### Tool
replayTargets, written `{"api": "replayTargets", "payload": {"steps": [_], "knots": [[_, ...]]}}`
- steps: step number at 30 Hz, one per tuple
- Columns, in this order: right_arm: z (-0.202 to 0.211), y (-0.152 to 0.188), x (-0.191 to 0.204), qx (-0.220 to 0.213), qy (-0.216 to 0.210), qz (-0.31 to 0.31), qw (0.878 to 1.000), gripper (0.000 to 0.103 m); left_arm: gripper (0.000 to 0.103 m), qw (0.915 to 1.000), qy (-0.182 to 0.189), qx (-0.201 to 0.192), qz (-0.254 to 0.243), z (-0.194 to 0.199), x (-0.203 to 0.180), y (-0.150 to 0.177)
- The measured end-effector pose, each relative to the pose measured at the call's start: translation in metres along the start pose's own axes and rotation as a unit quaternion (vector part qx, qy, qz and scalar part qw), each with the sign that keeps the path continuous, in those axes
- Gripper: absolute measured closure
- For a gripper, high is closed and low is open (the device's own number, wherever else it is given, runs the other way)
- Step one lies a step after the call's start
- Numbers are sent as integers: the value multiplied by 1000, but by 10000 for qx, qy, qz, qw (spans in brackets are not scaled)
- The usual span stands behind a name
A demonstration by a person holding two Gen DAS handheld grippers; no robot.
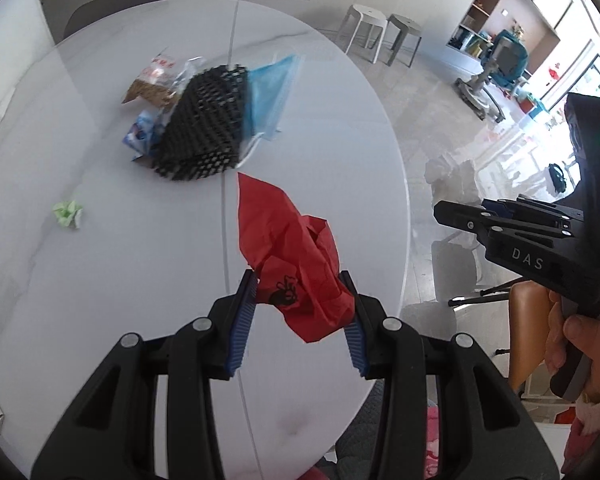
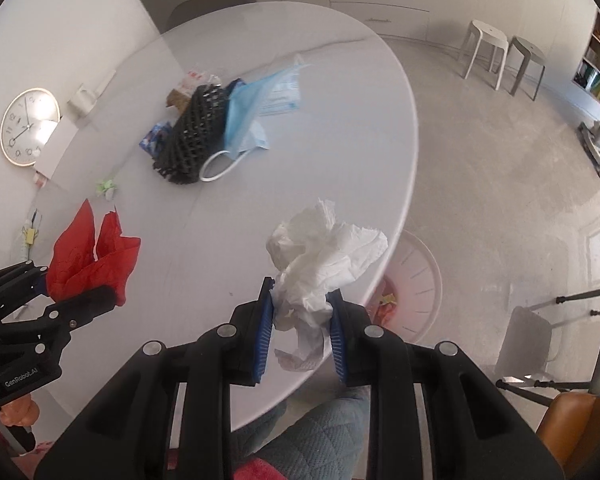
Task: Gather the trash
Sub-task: 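Carry red wrapper and white tissue to the white bin and release both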
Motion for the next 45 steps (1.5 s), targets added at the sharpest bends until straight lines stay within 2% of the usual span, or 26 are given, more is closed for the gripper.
{"api": "replayTargets", "payload": {"steps": [4, 8, 13, 16, 20, 26, 29, 32, 35, 38, 40, 45], "knots": [[9, 6, -58, 120, -68, 3, 9999, 76, 63, 9998, -71, -91, -156, -8, -66, -12], [7, 8, -112, 384, -245, 424, 9981, 76, 63, 9996, -72, -221, 154, -23, -128, -28], [-8, 6, -164, 746, -439, 1025, 9910, 76, 63, 9978, -216, -23, 627, -58, -184, -39], [-21, 5, -192, 935, -649, 1042, 9880, 75, 63, 9963, -450, 151, 712, -73, -206, -38], [-58, 5, -215, 1213, -972, 1047, 9823, 75, 63, 9939, -512, 438, 870, -88, -218, -35], [-135, 10, -210, 1668, -1509, 1133, 9678, 74, 63, 9908, -734, 650, 931, -101, -224, -32], [-155, 16, -202, 1846, -1521, 1378, 9611, 52, 63, 9895, -777, 669, 1019, -104, -224, -31], [-154, 17, -198, 1829, -1520, 1559, 9587, 42, 63, 9891, -795, 660, 1046, -103, -227, -31], [-143, 11, -203, 1699, -1507, 1458, 9629, 31, 63, 9894, -785, 647, 1040, -105, -226, -31], [-125, 3, -214, 1545, -1447, 1290, 9688, 29, 63, 9898, -798, 654, 983, -106, -225, -31], [-113, -5, -223, 1398, -1318, 1149, 9746, 24, 62, 9902, -887, 645, 864, -109, -228, -33], [-73, -19, -249, 964, -1109, 855, 9854, 21, 62, 9878, -1408, 627, 234, -132, -246, -31]]}}
Point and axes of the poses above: each gripper's, at about its wrist camera, not at the fingertips, and z roughly against the way its jaws point, x to its left, y to its underside, the point moved 5 cm from there along -z, roughly the way its jaws point, and after that the axes turned 10 degrees about -y, right-handed, at the moved point
